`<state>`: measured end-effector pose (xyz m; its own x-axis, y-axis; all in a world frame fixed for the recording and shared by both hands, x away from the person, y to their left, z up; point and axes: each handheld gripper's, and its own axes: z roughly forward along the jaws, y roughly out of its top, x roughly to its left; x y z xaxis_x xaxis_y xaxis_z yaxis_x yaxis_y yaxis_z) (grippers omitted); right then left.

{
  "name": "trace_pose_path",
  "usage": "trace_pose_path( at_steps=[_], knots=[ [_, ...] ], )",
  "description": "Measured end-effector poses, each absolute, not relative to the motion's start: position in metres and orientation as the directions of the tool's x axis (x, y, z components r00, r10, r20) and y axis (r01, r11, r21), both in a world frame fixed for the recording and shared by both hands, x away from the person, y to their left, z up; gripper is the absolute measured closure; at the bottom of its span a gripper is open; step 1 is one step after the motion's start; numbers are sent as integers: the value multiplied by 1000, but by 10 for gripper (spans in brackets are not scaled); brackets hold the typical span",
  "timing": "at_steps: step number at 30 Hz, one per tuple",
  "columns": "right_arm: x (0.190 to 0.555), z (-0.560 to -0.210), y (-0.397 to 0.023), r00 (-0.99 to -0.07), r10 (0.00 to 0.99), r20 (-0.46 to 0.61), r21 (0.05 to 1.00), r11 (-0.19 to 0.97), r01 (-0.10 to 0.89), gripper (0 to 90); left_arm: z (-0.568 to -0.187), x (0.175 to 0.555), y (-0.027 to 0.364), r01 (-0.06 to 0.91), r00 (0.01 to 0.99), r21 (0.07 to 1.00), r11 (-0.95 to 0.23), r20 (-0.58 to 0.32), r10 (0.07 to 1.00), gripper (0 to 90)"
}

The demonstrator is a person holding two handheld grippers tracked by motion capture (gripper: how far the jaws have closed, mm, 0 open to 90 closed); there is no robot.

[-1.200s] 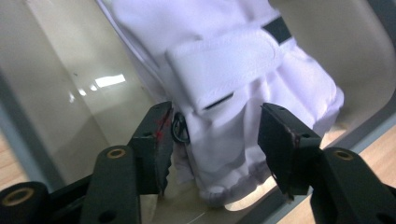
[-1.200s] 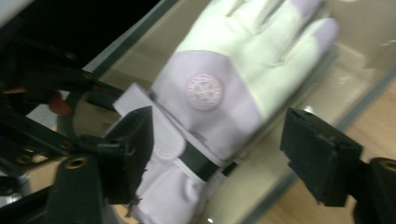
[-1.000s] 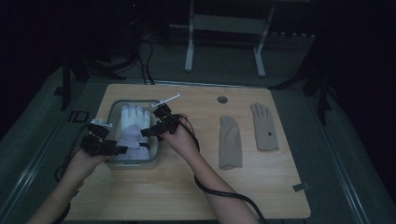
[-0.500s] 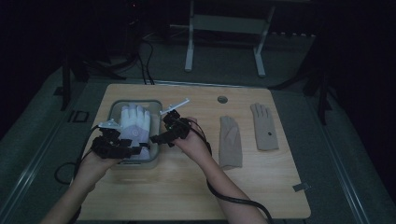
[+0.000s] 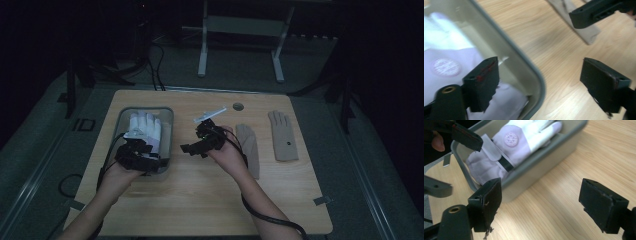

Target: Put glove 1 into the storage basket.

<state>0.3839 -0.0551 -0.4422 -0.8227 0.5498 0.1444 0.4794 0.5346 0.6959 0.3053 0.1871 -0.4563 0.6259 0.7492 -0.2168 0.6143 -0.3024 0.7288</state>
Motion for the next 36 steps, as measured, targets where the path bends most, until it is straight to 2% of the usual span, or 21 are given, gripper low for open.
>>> trace_pose_path(
  at_steps=[5,12,18,24,31,36],
  knots=[
    [384,-442,-79,-802,580,142,702,513,495,184,-457,303,172,562,632,780,-276,-189,751,158],
    [385,-447,-115,-769,623,143,698,487,524,183,-462,298,147,492,668,817,-300,-133,732,159],
    [384,-454,-146,-749,649,131,705,470,531,161,-475,295,121,482,711,798,-363,-114,694,159],
    [382,-464,-170,-734,669,120,704,463,538,161,-491,295,103,498,719,793,-351,-151,678,158],
    [381,-483,-194,-728,677,109,712,458,533,153,-506,290,88,462,739,801,-381,-110,665,158],
    [381,-496,-210,-717,683,139,685,457,568,140,-524,281,74,457,752,794,-402,-104,651,158]
  ],
)
